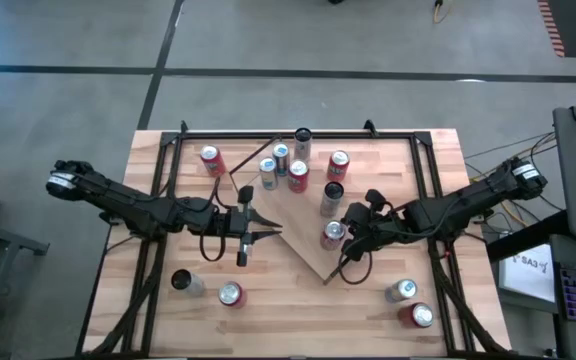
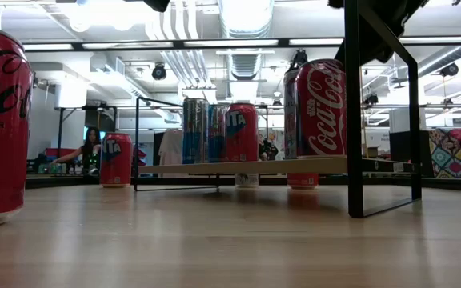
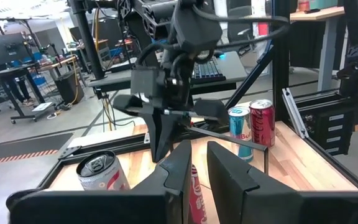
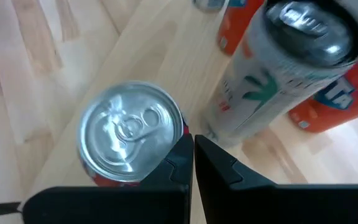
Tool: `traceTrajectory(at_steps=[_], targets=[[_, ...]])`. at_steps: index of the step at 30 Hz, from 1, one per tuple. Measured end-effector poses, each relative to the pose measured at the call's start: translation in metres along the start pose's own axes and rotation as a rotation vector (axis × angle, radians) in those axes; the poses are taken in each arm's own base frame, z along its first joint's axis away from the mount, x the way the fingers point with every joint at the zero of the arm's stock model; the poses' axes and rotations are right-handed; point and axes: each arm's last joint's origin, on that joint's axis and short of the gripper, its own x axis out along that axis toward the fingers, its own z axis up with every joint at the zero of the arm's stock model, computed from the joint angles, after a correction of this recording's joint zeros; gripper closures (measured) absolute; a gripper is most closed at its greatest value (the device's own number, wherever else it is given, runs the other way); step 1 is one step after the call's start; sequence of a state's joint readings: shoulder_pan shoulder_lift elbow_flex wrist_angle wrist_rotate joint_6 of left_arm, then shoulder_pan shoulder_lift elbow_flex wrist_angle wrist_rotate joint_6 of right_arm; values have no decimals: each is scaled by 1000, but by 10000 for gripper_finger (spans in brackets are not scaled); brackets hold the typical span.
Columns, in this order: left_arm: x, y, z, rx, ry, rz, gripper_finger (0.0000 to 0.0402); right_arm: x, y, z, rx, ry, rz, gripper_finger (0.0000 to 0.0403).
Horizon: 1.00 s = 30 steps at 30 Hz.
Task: Place canned beverage on shelf
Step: Put the red soda can on the shelf
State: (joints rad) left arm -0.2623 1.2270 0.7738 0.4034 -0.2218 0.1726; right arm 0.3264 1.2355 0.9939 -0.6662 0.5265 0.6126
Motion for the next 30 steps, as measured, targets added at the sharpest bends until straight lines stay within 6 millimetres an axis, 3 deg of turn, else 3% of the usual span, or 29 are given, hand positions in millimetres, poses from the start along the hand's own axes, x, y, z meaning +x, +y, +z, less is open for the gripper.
traceTrajectory(at_steps=[8,19,30], targets=[[0,-1,0,-7,-1,-3,365,9,8,0,-14,56,30,394],[0,-1,-1,-5,9,-5,365,-2,13,15,-13,31,85,394],[1,-2,-5,-44,50,-13,365,-3,15,14,10,81,161,394]])
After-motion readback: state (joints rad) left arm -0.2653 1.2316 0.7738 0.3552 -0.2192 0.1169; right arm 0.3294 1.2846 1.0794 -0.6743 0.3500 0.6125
